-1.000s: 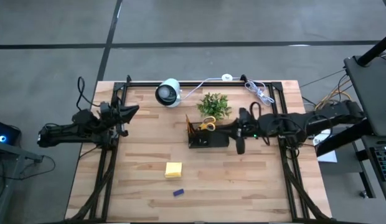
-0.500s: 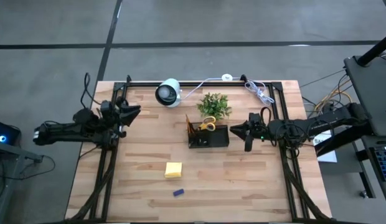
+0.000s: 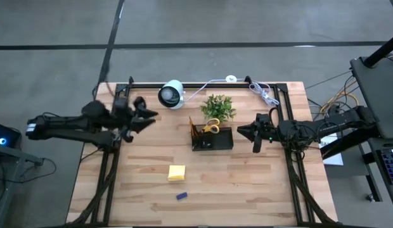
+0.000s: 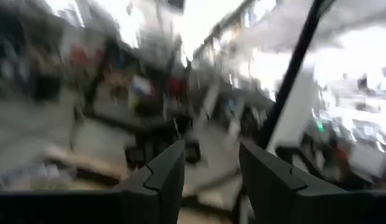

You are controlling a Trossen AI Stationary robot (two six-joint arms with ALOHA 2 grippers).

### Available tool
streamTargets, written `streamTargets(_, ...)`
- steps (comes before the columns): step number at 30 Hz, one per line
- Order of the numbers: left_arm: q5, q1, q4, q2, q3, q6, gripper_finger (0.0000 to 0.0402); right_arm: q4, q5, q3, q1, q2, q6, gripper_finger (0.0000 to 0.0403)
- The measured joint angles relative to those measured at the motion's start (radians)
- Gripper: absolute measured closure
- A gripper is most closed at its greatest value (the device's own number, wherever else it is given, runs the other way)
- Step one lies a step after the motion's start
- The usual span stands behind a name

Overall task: Pick and place office supplies into organizer
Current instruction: Put the yellow sticky notes into the black desk organizer

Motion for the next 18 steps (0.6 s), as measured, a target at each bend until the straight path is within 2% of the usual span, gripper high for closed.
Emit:
streamTargets(4,0.058,-0.029,-0.21,0.118,0.131,-0.018,0.0265,-0.001,-0.001,0.0,0.0,0.0,-0.011,0.0353)
streamTargets(8,0.063,-0.072,-0.494,0.238,0.253,-0.01,0.0265,-0.002,-0.001,0.0,0.0,0.001,-0.049,0.0353)
streamTargets(12,0.063,-0.12,-0.697,0.327,0.369,0.015,0.0265,-0.006,-0.002,0.0,0.0,0.0,-0.071,0.0353)
streamTargets(18,0.06,-0.199,-0.817,0.455,0.461,0.032,0.0265,-0.054,-0.002,0.0,0.0,0.0,-0.079,0.0353)
